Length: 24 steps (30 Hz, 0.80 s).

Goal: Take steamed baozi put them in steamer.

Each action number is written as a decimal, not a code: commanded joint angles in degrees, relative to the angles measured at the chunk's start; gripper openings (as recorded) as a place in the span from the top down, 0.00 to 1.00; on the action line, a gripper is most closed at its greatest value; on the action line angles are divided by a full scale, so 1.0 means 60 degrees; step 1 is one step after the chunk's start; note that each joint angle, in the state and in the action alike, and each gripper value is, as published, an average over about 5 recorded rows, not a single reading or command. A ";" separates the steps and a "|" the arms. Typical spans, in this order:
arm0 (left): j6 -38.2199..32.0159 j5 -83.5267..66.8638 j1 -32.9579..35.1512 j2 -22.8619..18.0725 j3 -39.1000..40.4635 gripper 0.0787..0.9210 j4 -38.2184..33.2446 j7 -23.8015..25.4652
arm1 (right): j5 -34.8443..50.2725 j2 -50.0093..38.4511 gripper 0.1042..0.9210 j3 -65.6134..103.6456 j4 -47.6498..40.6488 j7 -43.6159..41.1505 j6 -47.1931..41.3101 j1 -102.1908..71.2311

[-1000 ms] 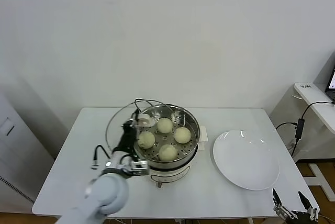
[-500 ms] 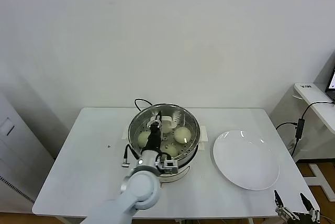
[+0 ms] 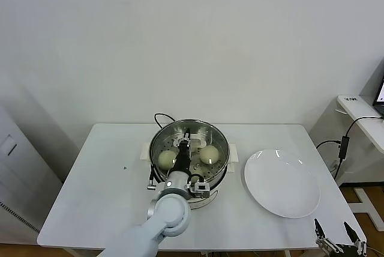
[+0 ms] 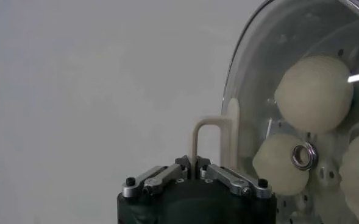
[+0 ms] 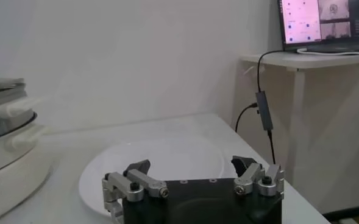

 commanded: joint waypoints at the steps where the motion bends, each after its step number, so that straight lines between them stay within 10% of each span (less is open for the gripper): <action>1: 0.0418 0.0164 -0.0017 -0.0011 -0.0145 0.96 0.0247 0.0015 | 0.0003 -0.0006 0.12 -0.0007 0.0008 -0.0006 0.0014 0.0008; 9: 0.0468 -0.0444 0.0279 0.0150 -0.0079 0.91 -0.0439 -0.0180 | 0.0057 -0.0071 0.12 -0.0034 0.0025 -0.0019 0.0038 0.0050; 24: 0.0438 -0.3383 0.1352 0.1473 -0.0685 0.40 -0.3202 -0.0909 | 0.0085 -0.0242 0.12 -0.0382 -0.0208 -0.0045 0.0053 0.0349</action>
